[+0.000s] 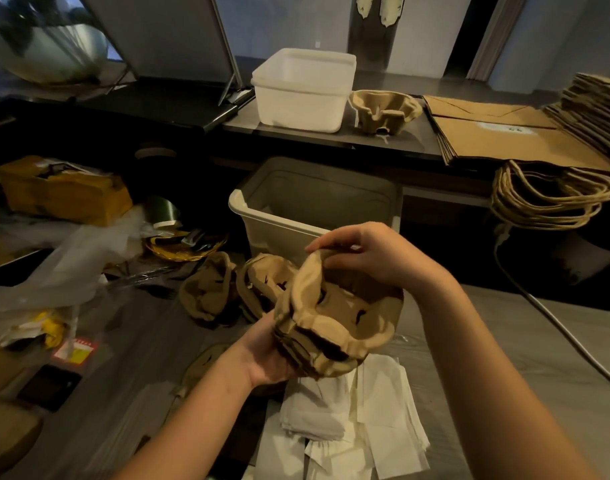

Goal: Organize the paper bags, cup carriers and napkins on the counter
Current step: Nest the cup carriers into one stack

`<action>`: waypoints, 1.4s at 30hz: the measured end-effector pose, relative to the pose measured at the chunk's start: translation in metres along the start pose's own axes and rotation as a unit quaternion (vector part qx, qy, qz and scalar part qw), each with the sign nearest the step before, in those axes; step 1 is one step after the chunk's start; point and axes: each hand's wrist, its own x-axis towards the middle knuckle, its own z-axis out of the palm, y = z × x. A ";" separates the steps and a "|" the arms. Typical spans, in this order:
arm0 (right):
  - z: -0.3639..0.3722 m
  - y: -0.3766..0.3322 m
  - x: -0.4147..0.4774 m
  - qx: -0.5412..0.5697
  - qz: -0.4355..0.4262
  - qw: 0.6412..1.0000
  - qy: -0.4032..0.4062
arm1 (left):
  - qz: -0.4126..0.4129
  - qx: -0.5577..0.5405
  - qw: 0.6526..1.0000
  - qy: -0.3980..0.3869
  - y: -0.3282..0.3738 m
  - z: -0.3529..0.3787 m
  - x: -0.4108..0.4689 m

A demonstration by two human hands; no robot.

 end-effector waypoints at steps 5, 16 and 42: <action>0.017 0.006 0.003 0.014 -0.012 0.998 0.055 | -0.018 -0.069 0.997 0.040 -0.002 -0.002 -0.002; 0.049 0.027 0.010 0.083 0.028 0.996 0.036 | 0.007 -0.110 0.994 0.013 -0.001 -0.003 -0.008; 0.129 0.067 0.023 -0.244 0.092 0.964 0.043 | 0.059 -0.236 0.969 0.045 -0.002 -0.052 -0.030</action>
